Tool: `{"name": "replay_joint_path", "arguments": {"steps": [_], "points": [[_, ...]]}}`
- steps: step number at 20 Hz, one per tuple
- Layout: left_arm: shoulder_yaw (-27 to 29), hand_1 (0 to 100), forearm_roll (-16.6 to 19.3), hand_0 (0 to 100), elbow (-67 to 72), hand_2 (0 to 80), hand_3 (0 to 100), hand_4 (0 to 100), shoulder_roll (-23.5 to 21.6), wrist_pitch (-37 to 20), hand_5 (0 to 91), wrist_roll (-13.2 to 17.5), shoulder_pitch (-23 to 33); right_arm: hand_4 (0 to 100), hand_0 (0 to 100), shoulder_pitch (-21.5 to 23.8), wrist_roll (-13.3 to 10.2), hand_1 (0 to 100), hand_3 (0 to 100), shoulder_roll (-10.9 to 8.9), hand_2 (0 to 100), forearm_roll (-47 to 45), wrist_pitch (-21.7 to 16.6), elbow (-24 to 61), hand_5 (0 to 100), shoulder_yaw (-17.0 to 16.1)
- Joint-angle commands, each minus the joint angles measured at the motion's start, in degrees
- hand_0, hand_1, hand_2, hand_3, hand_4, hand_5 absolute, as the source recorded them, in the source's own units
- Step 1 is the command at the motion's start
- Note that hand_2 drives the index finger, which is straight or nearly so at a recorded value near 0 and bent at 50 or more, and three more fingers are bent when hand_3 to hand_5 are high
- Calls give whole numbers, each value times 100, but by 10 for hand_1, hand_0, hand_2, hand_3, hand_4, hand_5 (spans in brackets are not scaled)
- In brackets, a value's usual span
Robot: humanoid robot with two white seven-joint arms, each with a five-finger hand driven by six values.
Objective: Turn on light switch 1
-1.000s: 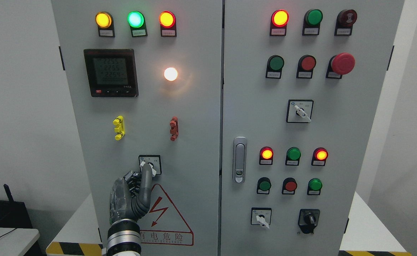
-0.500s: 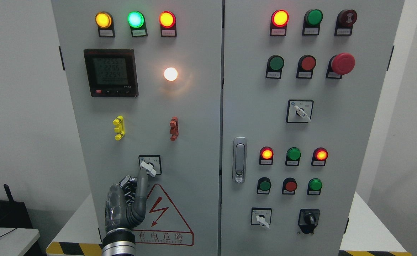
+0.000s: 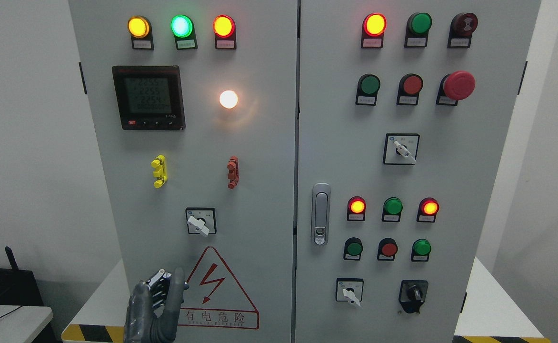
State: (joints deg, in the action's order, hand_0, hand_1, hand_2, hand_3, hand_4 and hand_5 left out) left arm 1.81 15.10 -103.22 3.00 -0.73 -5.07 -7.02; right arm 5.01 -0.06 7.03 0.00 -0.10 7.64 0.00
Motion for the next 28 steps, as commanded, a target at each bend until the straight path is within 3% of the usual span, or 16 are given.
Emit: {"name": "replay_joint_path", "arguments": {"steps": [1,3,7,10,14,15,18,23,25,28], "points": [[1723,16,-103,204,179,463,754,785,-90,-751,542,602,1201,0,120,0,-2,389,0,0,0,-150,2,1,0,114],[2286,0,-243,184,450,384,632,669,-98,-1217,385,805,1553,0,120,0,-2,389,0,0,0,-150,2,1,0,114],[3244,0,-578,169,1609,293,465,523,-212,-2158,256,1236,1923,0,120,0,-2,389,0,0,0,-150,2,-8,0,114],[3825,0,-587,173,2979,210,369,414,-239,-2423,182,1412,1958,0,120,0,-2,389,0,0,0,-150,2,1,0,114],[4064,0,-578,210,4790,38,183,238,-405,-2423,57,1465,2002,0,120,0,-2,389,0,0,0,-150,2,1,0,114],[4055,0,-578,226,5203,0,121,168,-484,-2432,10,1430,2081,0,120,0,-2,389,0,0,0,-150,2,-8,0,114],[4003,31,-517,264,6424,0,0,14,-730,-2327,0,1438,2143,0,120,0,-2,389,0,0,0,-150,2,1,0,114],[3319,71,-288,269,8394,0,0,0,-1249,-2099,0,1526,2108,0,120,0,-2,389,0,0,0,-150,2,1,0,114],[2836,87,-279,270,8852,0,0,0,-1285,-1888,0,1728,2099,0,120,0,-2,389,0,0,0,-150,2,1,0,114],[1809,92,-235,276,9389,0,0,0,-1267,-1729,0,1764,2099,0,120,0,-2,389,0,0,0,-150,2,1,0,114]]}}
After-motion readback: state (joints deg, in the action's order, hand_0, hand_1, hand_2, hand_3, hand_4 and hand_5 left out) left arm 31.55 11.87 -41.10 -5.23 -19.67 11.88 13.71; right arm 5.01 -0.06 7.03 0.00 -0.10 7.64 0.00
